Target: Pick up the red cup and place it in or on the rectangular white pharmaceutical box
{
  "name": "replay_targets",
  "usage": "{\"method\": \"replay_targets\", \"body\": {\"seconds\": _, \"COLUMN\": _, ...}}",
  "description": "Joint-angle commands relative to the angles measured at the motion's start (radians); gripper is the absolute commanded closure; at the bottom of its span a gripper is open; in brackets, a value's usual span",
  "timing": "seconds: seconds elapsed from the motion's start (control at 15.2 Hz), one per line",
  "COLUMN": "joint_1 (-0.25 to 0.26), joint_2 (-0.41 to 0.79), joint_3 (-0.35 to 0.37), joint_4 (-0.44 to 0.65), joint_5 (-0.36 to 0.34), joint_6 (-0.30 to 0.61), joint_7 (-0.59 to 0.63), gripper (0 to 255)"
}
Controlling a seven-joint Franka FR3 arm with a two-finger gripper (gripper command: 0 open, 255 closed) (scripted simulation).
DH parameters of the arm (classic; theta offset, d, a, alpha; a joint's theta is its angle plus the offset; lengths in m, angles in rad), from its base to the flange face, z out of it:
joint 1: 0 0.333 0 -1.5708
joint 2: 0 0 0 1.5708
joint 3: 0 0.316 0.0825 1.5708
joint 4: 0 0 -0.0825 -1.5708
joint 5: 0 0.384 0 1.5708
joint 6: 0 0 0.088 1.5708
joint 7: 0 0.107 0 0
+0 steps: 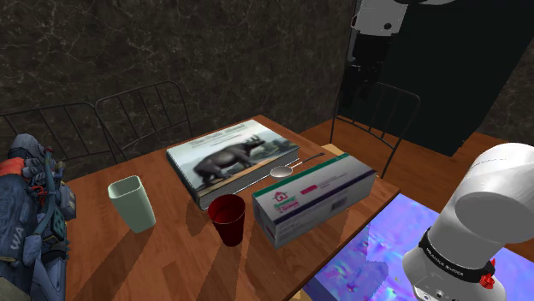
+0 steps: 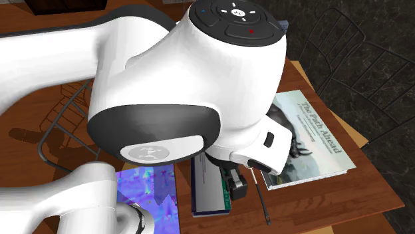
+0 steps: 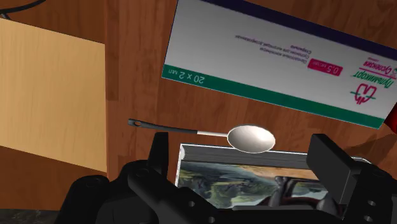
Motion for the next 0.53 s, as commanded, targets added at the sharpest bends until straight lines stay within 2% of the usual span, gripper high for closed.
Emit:
{"method": "replay_targets", "body": {"seconds": 0.0, "joint_1": 0.0, "joint_2": 0.0, "joint_3": 0.0, "joint_4": 0.0, "joint_5": 0.0, "joint_6": 0.0, "joint_7": 0.0, "gripper": 0}}
{"method": "replay_targets", "body": {"seconds": 0.46, "joint_1": 0.073, "joint_2": 0.079, "joint_3": 0.103, "joint_4": -0.073, "joint_5": 0.105, "joint_6": 0.166, "joint_7": 0.083, "gripper": 0}}
